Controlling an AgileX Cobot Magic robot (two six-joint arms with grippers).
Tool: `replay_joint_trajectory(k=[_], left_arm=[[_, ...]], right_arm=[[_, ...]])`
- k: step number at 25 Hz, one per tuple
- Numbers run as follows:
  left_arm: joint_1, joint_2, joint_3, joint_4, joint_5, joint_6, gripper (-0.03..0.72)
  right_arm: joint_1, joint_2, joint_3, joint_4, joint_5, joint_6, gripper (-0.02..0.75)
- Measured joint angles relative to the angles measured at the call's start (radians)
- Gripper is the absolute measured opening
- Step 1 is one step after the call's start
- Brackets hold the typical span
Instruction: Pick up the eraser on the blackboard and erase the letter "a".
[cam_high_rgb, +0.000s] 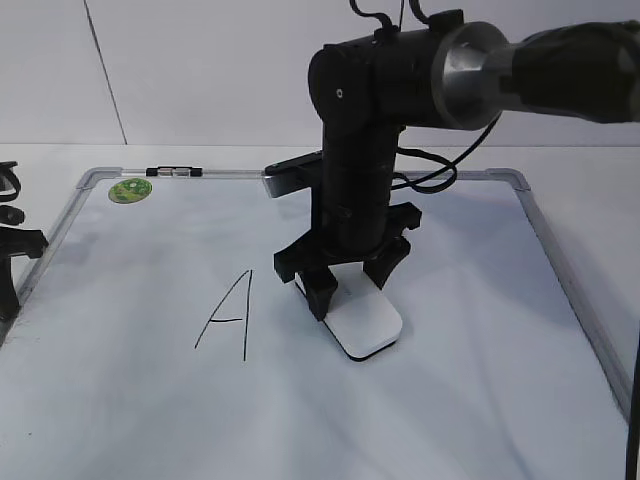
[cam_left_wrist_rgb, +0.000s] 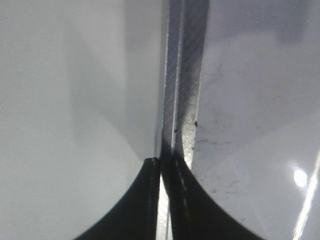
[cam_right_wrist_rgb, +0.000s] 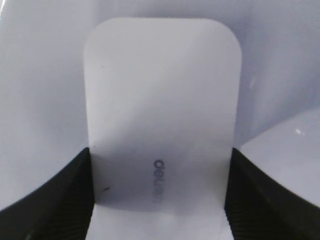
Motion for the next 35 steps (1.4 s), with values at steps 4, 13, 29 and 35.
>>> replay_joint_trajectory(k=[4,13,29,35], left_arm=[[0.0,0.0,0.0,0.0,0.0,0.0,0.015],[0.0,0.0,0.0,-0.002,0.0,0.0,0.015],[0.0,0.0,0.0,-0.016,-0.008,0.0,0.015],[0.0,0.0,0.0,-0.018,-0.008,0.0,0.015]], right_arm=[[0.002,0.0,0.0,0.0,0.0,0.0,0.556],[-0.005,0.0,0.0,-0.03,0.0,0.028,0.556],[-0.124,0.0,0.0,-0.023,0.0,0.035,0.556],[-0.133,-0.014,0.002,-0.041,0.0,0.04,0.556]])
